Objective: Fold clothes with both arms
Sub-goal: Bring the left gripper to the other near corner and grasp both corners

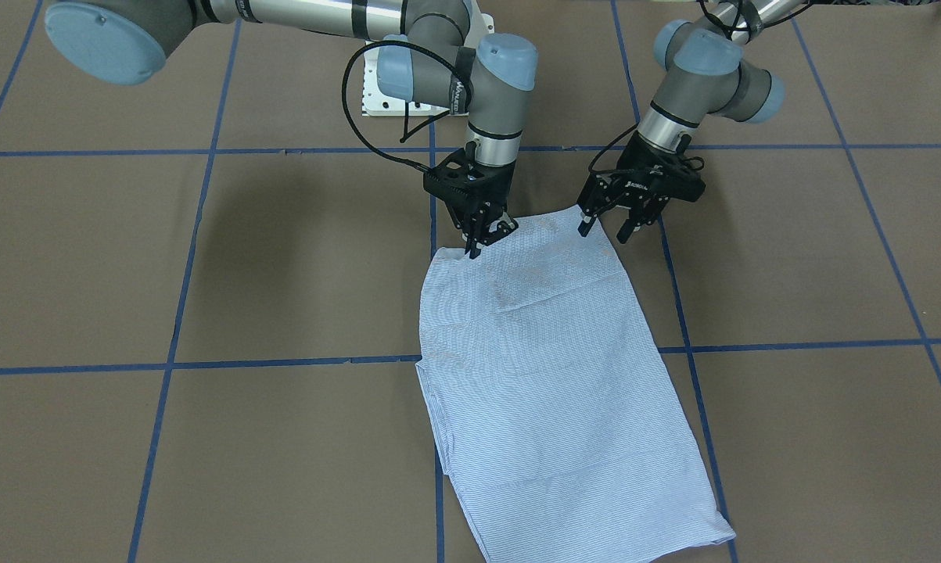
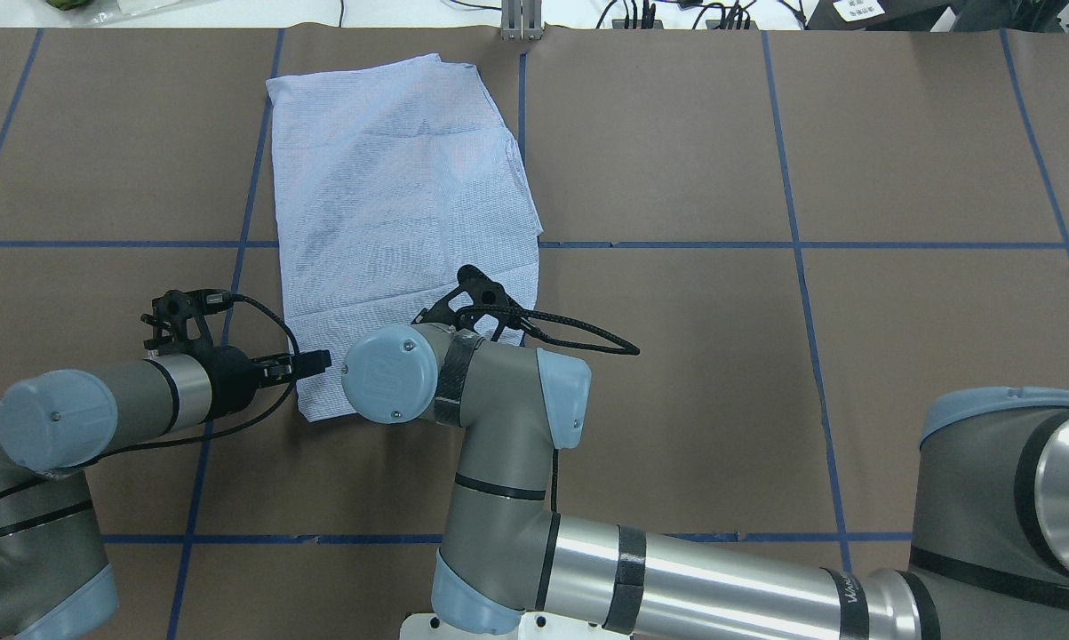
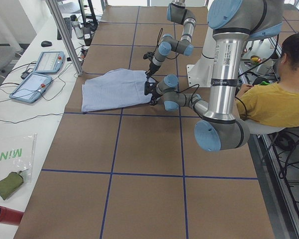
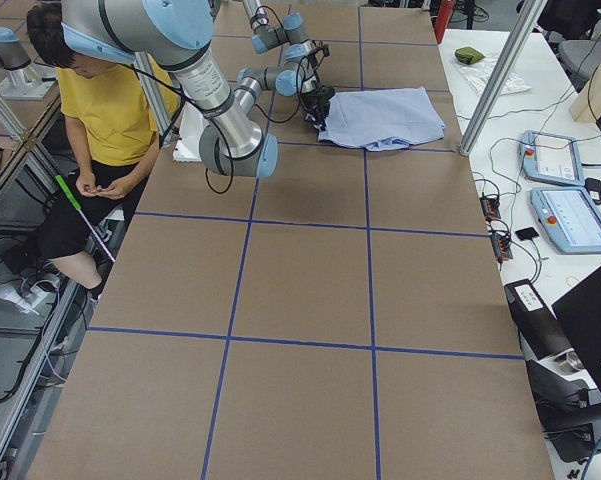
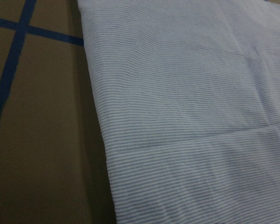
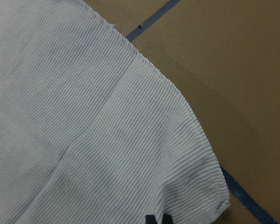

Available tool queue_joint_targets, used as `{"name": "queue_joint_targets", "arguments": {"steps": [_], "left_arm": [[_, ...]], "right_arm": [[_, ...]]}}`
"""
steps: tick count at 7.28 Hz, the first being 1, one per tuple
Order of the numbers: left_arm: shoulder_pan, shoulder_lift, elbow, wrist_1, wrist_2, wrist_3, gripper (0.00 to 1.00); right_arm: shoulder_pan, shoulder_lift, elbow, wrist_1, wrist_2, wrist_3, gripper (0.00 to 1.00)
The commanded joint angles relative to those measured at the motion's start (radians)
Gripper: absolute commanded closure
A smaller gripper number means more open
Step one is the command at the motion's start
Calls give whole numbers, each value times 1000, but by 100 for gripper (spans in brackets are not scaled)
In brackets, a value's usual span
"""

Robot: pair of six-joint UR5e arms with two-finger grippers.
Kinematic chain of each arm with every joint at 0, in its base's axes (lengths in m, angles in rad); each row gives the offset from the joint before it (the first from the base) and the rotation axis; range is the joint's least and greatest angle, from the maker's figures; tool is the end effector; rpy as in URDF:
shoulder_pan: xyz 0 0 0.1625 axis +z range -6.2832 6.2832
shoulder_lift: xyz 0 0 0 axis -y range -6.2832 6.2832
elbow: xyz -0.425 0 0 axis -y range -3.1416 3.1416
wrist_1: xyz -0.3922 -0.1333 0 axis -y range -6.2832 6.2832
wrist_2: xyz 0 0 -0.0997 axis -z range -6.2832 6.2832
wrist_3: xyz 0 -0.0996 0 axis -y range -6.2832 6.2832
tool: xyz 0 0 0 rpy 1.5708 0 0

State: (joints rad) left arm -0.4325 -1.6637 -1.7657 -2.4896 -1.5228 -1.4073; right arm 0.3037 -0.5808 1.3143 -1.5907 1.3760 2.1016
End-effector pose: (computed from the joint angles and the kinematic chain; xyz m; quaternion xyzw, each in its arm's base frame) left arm 0.4360 -0.3534 0.4166 0.1854 0.5364 -0.1239 0.8140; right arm -0.7044 -0.3806 0.1417 0.0511 -0.3557 0.4090 0.8388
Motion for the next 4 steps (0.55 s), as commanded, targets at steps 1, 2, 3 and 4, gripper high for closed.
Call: {"name": "queue_joint_targets", "arguments": {"steps": [1, 2, 3, 4], "left_arm": [[26, -2, -9, 6, 3, -2, 21], [38, -2, -12, 6, 3, -2, 23], [52, -2, -14, 6, 3, -4, 24], [61, -2, -14, 6, 0, -4, 23]], "right_arm": [[0, -1, 0, 0, -3, 0, 100], [0, -2, 0, 0, -3, 0, 100], [0, -5, 0, 0, -3, 2, 100], [0, -7, 0, 0, -6, 2, 100]]}}
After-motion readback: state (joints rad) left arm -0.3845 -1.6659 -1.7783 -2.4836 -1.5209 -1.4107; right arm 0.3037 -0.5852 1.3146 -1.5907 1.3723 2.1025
